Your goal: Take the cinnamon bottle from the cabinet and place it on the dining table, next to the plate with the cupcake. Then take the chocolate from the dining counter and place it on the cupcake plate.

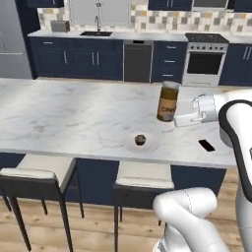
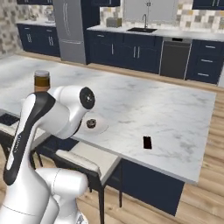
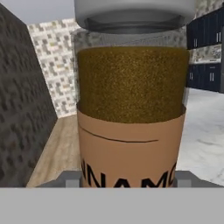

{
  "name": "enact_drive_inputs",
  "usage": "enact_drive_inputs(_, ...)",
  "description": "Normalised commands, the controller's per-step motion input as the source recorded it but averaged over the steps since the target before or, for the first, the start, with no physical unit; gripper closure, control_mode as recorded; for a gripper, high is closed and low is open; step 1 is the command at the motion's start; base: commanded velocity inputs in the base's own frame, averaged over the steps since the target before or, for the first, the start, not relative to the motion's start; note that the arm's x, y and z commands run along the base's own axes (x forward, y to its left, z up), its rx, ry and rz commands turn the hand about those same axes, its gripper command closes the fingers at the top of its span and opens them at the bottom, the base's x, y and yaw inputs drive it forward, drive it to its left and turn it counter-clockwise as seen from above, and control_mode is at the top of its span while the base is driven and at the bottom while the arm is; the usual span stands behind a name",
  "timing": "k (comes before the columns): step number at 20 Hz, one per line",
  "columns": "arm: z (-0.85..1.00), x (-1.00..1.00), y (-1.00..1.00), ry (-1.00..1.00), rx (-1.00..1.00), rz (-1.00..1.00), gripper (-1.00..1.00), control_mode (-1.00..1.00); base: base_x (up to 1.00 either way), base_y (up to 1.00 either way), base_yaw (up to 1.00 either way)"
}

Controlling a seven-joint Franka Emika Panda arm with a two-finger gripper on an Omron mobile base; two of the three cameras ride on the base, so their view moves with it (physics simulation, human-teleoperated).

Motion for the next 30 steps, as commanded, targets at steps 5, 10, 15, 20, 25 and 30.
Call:
enact_drive_inputs(5,0.00,0.00,0.00,0.00,0.00,0.00,1.00,1.00,0.66,0.39,-0.34)
enact_drive_inputs(10,0.00,0.00,0.00,0.00,0.00,0.00,1.00,1.00,0.47,0.40,-0.26)
enact_drive_inputs(15,0.00,0.00,0.00,0.00,0.00,0.00,1.00,1.00,0.05,0.08,-0.02)
enact_drive_inputs(20,0.00,0.00,0.00,0.00,0.00,0.00,1.00,1.00,0.00,0.00,0.00)
enact_drive_inputs(25,-0.07,0.04,-0.06,0.00,-0.02,0.01,1.00,-1.00,0.00,-0.01,0.00)
enact_drive_inputs(30,-0.19,0.06,-0.35,0.00,-0.01,0.24,1.00,-1.00,0.00,0.00,0.00)
